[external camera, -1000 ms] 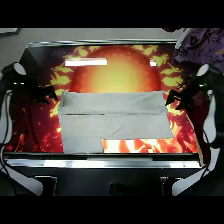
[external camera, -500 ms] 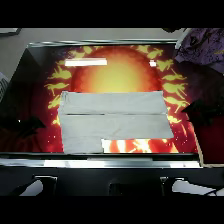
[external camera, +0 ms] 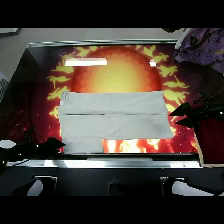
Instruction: Fold the clothes and pants, and hang the long-sleeved shirts on hangers.
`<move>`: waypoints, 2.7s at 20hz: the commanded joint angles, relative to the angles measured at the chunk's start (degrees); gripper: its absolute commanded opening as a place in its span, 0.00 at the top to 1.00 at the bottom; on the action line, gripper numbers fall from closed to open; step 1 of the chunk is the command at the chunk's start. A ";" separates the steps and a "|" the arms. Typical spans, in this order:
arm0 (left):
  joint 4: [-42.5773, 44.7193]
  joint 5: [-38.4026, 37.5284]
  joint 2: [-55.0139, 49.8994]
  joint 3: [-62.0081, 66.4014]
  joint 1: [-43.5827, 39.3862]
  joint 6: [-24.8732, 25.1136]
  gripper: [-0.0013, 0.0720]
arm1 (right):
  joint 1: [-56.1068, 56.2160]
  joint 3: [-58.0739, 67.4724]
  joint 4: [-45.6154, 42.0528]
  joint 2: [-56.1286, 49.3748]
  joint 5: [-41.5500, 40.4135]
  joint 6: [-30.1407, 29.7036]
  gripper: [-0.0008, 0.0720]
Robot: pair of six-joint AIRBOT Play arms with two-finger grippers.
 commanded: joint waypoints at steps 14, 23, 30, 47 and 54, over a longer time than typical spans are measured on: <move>-7.78 1.31 -5.62 -1.88 -4.11 5.09 0.75 | 2.64 -0.22 -1.16 0.55 1.64 -0.20 0.19; -7.76 0.57 -5.51 -1.88 -4.09 5.51 0.96 | -10.67 -2.19 -3.98 3.72 -0.31 0.87 0.13; -7.78 -1.33 -5.49 -1.86 -4.09 5.49 0.96 | -9.79 -10.97 -5.84 -0.87 -5.22 -3.32 0.14; -7.78 -1.16 -5.51 -1.86 -4.09 5.01 0.96 | -9.25 -16.02 1.40 -4.44 -12.37 -9.31 0.34; -7.76 -1.16 -5.49 -1.27 -4.07 3.91 0.96 | -1.92 -16.00 -2.34 -4.37 -12.70 -8.13 0.95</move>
